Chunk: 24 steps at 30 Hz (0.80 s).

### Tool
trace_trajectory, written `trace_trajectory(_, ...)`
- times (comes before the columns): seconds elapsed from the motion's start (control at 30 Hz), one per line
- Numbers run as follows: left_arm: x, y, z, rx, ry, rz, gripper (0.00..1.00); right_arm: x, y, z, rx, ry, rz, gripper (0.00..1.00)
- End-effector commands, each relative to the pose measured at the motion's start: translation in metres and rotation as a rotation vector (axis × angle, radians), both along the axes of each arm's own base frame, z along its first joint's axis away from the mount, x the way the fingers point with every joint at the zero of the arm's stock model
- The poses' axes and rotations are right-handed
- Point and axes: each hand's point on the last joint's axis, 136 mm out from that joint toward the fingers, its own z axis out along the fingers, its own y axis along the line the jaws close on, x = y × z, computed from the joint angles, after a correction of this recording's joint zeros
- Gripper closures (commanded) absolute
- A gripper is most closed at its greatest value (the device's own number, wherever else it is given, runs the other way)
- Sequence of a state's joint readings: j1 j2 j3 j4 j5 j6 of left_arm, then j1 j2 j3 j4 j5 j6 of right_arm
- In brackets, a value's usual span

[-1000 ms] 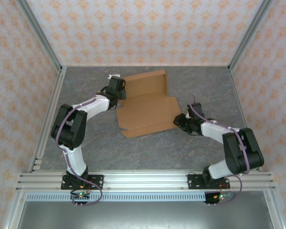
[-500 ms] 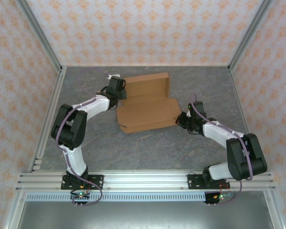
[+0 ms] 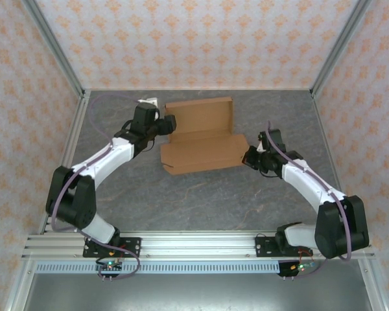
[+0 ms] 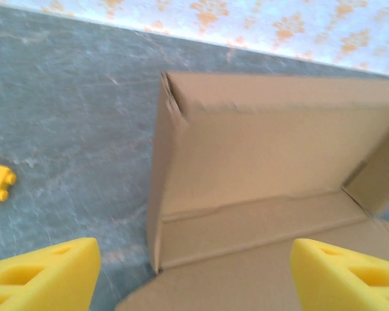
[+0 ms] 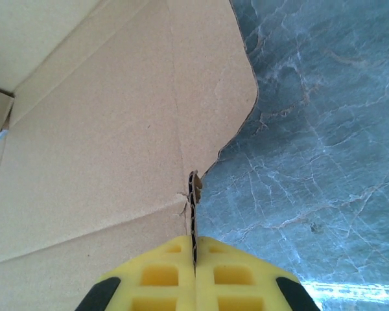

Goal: Fold the paper box

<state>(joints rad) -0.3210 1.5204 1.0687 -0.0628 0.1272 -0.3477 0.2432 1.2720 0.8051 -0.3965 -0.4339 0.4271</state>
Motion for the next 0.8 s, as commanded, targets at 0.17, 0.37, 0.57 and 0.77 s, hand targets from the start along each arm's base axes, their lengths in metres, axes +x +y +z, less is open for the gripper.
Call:
trace_trajectory(0.17, -0.057, -0.015, 0.038, -0.051, -0.068, -0.16, 0.23, -0.003, -0.015, 0.05, -0.104, 0.003, 0.102, 1.0)
trace_trajectory(0.37, -0.059, -0.011, 0.045, -0.047, -0.086, -0.133, 0.24, 0.005, -0.027, 0.079, -0.166, -0.013, 0.11, 1.0)
trace_trajectory(0.57, -0.052, -0.014, 0.04, -0.049, -0.081, -0.128, 0.24, 0.024, -0.033, 0.088, -0.163, -0.026, 0.064, 0.81)
trace_trajectory(0.77, -0.05, -0.023, 0.051, -0.019, -0.108, -0.204, 0.24, 0.048, -0.03, 0.102, -0.119, -0.085, 0.028, 0.7)
